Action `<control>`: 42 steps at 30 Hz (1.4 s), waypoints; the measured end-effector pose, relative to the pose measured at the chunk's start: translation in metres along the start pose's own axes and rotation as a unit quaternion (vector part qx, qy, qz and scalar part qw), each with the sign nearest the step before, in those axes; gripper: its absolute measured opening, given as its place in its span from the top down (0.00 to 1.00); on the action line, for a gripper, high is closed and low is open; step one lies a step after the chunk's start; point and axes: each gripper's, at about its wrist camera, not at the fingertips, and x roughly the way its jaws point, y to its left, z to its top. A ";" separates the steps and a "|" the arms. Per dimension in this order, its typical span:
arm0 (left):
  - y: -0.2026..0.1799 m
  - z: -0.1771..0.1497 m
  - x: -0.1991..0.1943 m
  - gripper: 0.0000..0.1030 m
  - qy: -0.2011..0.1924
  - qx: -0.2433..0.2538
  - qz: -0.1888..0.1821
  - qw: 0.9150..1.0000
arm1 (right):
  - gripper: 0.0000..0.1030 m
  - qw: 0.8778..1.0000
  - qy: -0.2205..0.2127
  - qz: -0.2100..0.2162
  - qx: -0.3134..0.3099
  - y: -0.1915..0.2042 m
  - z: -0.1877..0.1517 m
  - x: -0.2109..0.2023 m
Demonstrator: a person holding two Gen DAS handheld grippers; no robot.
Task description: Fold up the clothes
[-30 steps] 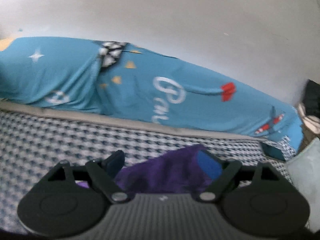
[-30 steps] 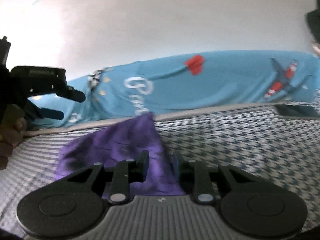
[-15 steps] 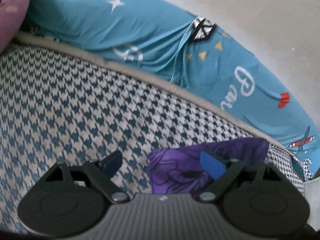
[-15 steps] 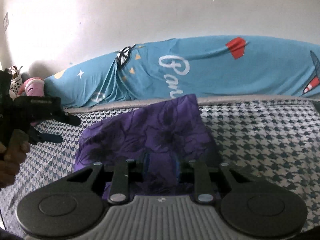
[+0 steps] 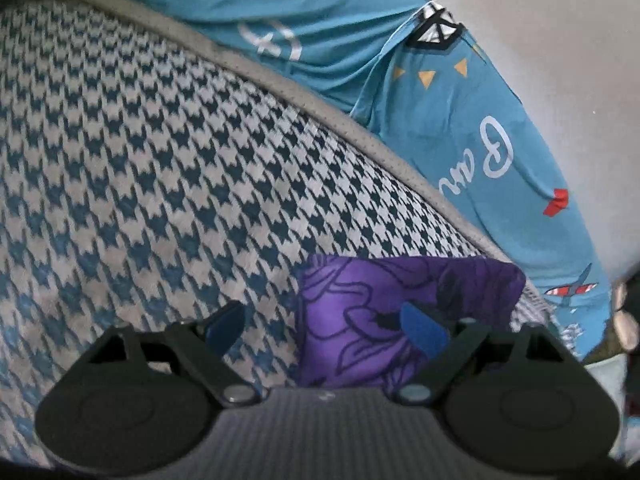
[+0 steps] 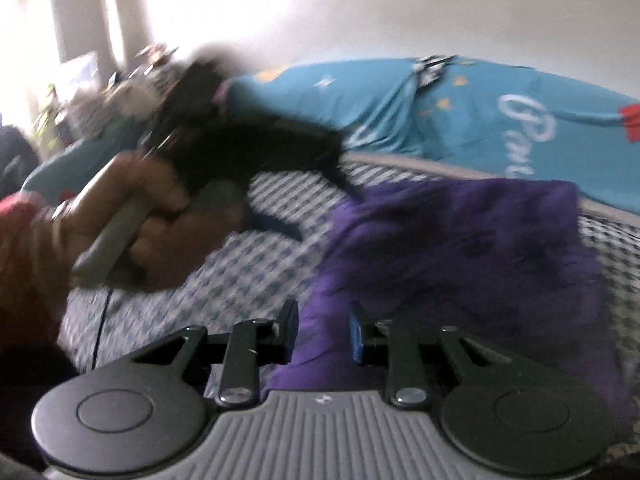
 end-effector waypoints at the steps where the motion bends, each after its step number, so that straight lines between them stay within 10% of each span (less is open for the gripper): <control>1: 0.002 0.000 0.000 0.14 0.007 -0.011 -0.006 1.000 | 0.77 1.000 0.010 0.005 -0.009 0.005 -0.002 0.004; 16: -0.003 0.004 0.026 0.66 -0.004 0.014 -0.033 0.999 | 0.74 0.994 0.074 0.002 -0.085 0.036 -0.022 0.033; 31: -0.016 0.017 0.036 0.66 -0.014 0.035 -0.004 0.999 | 0.69 0.991 0.103 0.014 -0.084 0.036 -0.023 0.032; 42: -0.035 0.014 0.002 0.53 -0.087 0.053 0.037 0.994 | 0.70 1.000 -0.004 -0.025 0.007 -0.012 0.002 -0.015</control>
